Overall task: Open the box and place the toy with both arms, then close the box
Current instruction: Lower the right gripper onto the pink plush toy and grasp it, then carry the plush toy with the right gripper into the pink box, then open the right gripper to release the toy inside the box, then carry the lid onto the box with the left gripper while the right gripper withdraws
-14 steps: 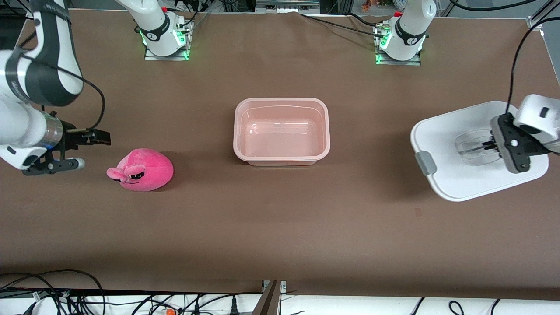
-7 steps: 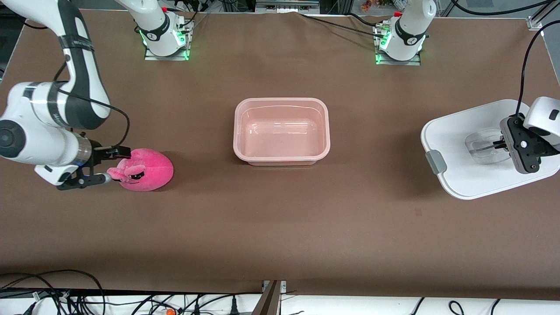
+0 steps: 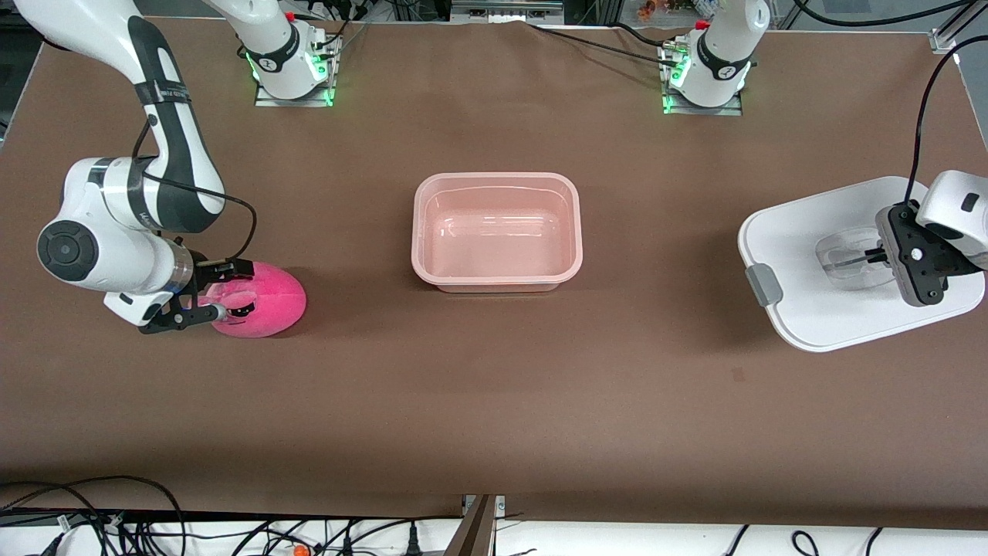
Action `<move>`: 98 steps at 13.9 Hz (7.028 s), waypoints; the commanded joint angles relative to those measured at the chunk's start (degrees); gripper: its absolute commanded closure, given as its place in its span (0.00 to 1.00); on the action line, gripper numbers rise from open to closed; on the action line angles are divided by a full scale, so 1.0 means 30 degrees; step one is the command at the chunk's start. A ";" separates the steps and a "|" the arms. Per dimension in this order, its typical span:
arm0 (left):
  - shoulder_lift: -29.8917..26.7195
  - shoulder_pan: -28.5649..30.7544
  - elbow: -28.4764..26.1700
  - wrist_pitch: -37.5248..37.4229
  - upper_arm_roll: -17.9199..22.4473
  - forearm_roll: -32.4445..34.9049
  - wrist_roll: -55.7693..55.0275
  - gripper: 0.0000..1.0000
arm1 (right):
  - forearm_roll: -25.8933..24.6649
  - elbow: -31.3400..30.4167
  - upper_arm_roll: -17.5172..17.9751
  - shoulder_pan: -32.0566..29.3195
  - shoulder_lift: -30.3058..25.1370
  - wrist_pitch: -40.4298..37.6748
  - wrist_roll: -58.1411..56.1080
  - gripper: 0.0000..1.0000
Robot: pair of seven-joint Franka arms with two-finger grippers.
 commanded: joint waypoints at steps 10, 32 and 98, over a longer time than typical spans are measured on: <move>0.0031 -0.0097 0.0406 -0.0368 -0.0029 0.0510 0.0182 1.00 | 0.0245 -0.0168 0.0211 -0.0050 0.0167 0.1083 -0.0624 1.00; 0.0031 -0.0126 0.0406 -0.0368 -0.0029 0.0510 0.0182 1.00 | -0.4879 1.0172 0.2409 1.2512 0.1363 -0.9202 -0.6858 1.00; 0.4893 -1.5912 0.0319 0.7216 -0.0117 -0.4119 -1.1009 1.00 | 0.2120 0.3172 -0.2113 0.2922 -0.7129 -0.8086 0.1487 0.00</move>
